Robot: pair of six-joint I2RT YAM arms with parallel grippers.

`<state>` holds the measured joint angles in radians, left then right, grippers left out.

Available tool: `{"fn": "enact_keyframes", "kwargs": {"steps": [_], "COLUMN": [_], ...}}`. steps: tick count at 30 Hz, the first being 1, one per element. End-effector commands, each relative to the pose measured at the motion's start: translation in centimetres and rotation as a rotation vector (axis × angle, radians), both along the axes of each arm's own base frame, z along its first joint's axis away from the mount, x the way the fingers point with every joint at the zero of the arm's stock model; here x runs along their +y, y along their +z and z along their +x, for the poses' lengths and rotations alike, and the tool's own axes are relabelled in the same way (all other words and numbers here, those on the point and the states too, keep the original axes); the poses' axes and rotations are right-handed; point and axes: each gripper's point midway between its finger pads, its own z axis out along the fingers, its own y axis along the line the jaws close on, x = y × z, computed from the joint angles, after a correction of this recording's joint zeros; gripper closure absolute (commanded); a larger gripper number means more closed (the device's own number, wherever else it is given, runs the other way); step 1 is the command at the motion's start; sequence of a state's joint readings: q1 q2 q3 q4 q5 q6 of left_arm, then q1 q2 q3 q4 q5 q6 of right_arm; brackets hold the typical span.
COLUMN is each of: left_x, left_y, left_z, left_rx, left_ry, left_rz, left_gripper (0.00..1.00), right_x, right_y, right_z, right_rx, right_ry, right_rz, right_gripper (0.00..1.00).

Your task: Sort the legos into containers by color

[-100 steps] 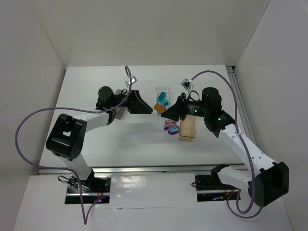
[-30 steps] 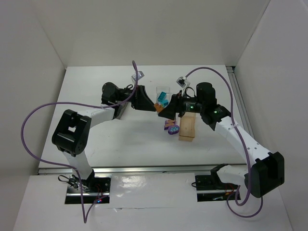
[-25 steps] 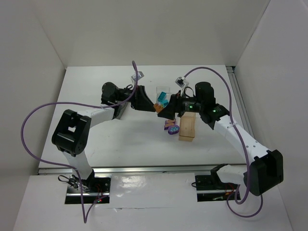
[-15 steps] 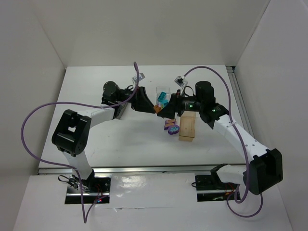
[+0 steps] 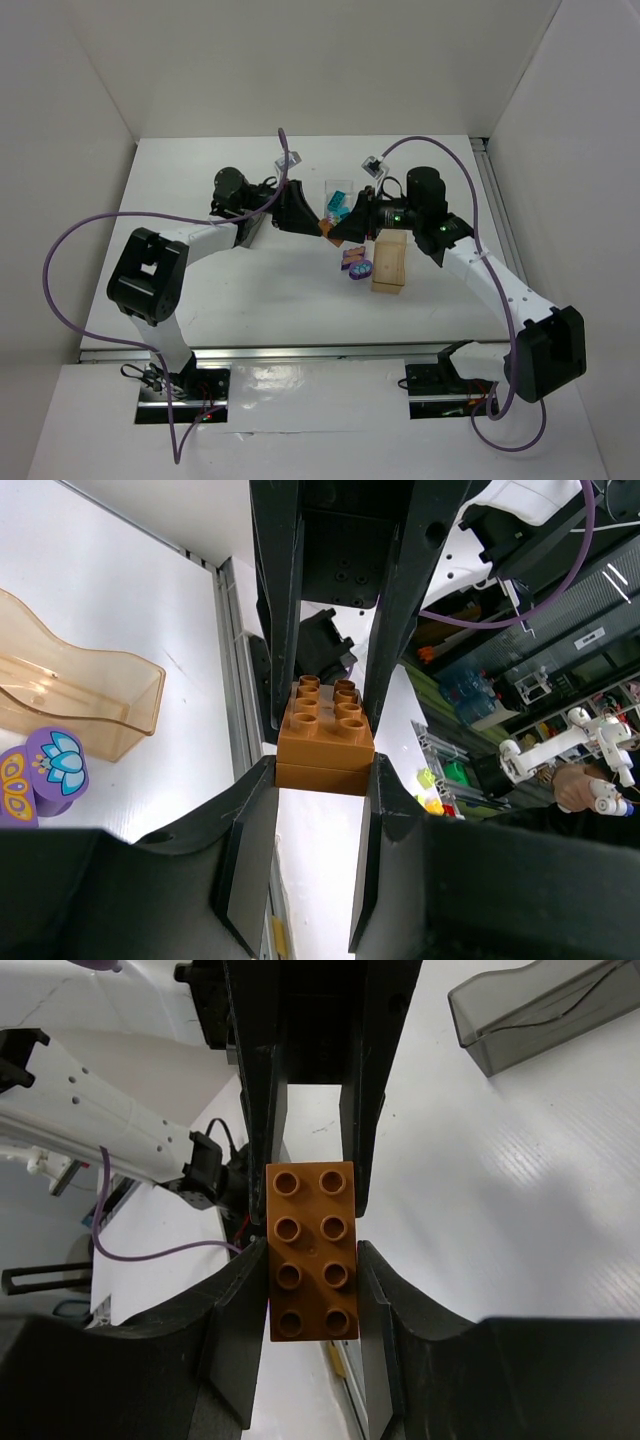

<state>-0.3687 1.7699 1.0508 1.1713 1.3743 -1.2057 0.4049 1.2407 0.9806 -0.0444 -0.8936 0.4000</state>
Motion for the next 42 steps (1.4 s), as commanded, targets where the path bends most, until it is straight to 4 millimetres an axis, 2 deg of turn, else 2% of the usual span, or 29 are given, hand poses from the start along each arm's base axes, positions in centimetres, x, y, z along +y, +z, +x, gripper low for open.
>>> {"fn": "enact_keyframes", "kwargs": {"steps": [1, 5, 6, 7, 8, 10, 12, 13, 19, 21, 23, 24, 25, 26, 27, 28, 29, 30, 31, 33, 34, 40, 41, 42], "left_x": [0.4, 0.4, 0.4, 0.7, 0.8, 1.1, 1.4, 1.4, 1.7, 1.7, 1.7, 1.5, 1.3, 1.3, 1.0, 1.2, 1.3, 1.1, 1.9, 1.5, 2.0, -1.1, -1.4, -1.7], "left_y": [2.3, 2.2, 2.1, 1.8, 2.1, 2.1, 2.1, 1.8, 1.6, 1.5, 1.4, 1.6, 1.3, 0.3, -0.2, -1.2, -1.3, -1.8, -1.9, -2.2, -2.1, -4.9, -5.6, -5.2], "left_z": [-0.4, -0.5, -0.4, -0.3, -0.4, -0.4, -0.3, -0.4, 0.0, 0.2, 1.0, 1.8, 3.1, 4.0, 4.7, 7.3, 7.6, 7.5, 8.6, 8.3, 9.1, 8.3, 8.3, 8.3], "left_rx": [-0.158, -0.168, -0.157, -0.147, -0.156, -0.154, -0.164, -0.155, -0.154, -0.142, -0.12, -0.096, -0.179, -0.036, -0.037, -0.092, -0.085, -0.064, -0.077, -0.077, -0.084, -0.046, -0.043, -0.039], "left_ry": [-0.008, -0.016, -0.016, -0.007, -0.007, 0.002, 0.012, 0.004, 0.017, 0.027, 0.064, 0.115, 0.165, 0.23, 0.29, 0.448, 0.499, 0.523, 0.606, 0.629, 0.681, 0.659, 0.659, 0.666], "left_rz": [-0.045, -0.043, -0.039, -0.035, -0.038, -0.037, -0.038, -0.03, -0.022, -0.019, -0.009, 0.0, 0.007, 0.112, 0.17, 0.263, 0.317, 0.373, 0.415, 0.448, 0.47, 0.556, 0.572, 0.568], "left_gripper": [1.0, 1.0, 1.0, 1.0, 1.0, 1.0, 1.0, 1.0, 1.0, 1.0, 1.0, 1.0, 1.0, 1.0, 1.0, 1.0, 1.0, 1.0, 1.0, 1.0, 1.0, 1.0, 1.0, 1.0], "right_x": [0.2, -0.1, 0.0, -0.7, -0.8, -1.6, -2.6, -2.9, -2.8, -3.2, -4.3, -6.7, -9.0, -11.3, -14.7, -16.4, -17.2, -17.8, -18.2, -18.8, -18.6, -18.4, -18.4, -18.0], "right_y": [1.7, 1.0, 1.2, 0.8, 1.5, 1.0, 1.8, 1.6, 1.6, 1.2, -1.0, -1.2, -4.3, -5.6, -6.5, -7.9, -8.3, -9.1, -9.9, -11.6, -11.8, -16.1, -16.3, -16.3], "right_z": [0.2, 0.7, 0.7, 1.1, 1.2, 1.0, 1.6, 1.6, 1.4, 2.6, 3.9, 7.1, 7.5, 8.1, 9.3, 9.1, 9.0, 8.8, 8.4, 8.2, 8.0, 6.5, 6.5, 6.8], "right_rx": [-0.044, -0.03, -0.022, -0.01, -0.003, 0.033, 0.036, 0.046, 0.052, 0.033, 0.12, 0.1, 0.203, 0.228, 0.215, 0.236, 0.23, 0.235, 0.245, 0.277, 0.276, 0.329, 0.324, 0.32], "right_ry": [0.008, -0.021, -0.024, -0.051, -0.047, -0.036, -0.061, -0.062, -0.052, -0.12, -0.255, -0.497, -0.646, -0.79, -0.99, -1.059, -1.1, -1.124, -1.129, -1.141, -1.14, -1.074, -1.069, -1.054], "right_rz": [0.049, 0.045, 0.054, 0.06, 0.099, 0.125, 0.174, 0.176, 0.179, 0.145, 0.039, -0.039, -0.159, -0.229, -0.308, -0.363, -0.384, -0.407, -0.439, -0.508, -0.523, -0.615, -0.621, -0.602], "right_gripper": [0.69, 0.83, 0.83, 0.84, 0.84, 0.85, 0.85, 0.85, 0.85, 0.85, 0.85, 0.85, 0.85, 0.85, 0.85, 0.85, 0.85, 0.85, 0.85, 0.85, 0.85, 0.82, 0.81, 0.79]}}
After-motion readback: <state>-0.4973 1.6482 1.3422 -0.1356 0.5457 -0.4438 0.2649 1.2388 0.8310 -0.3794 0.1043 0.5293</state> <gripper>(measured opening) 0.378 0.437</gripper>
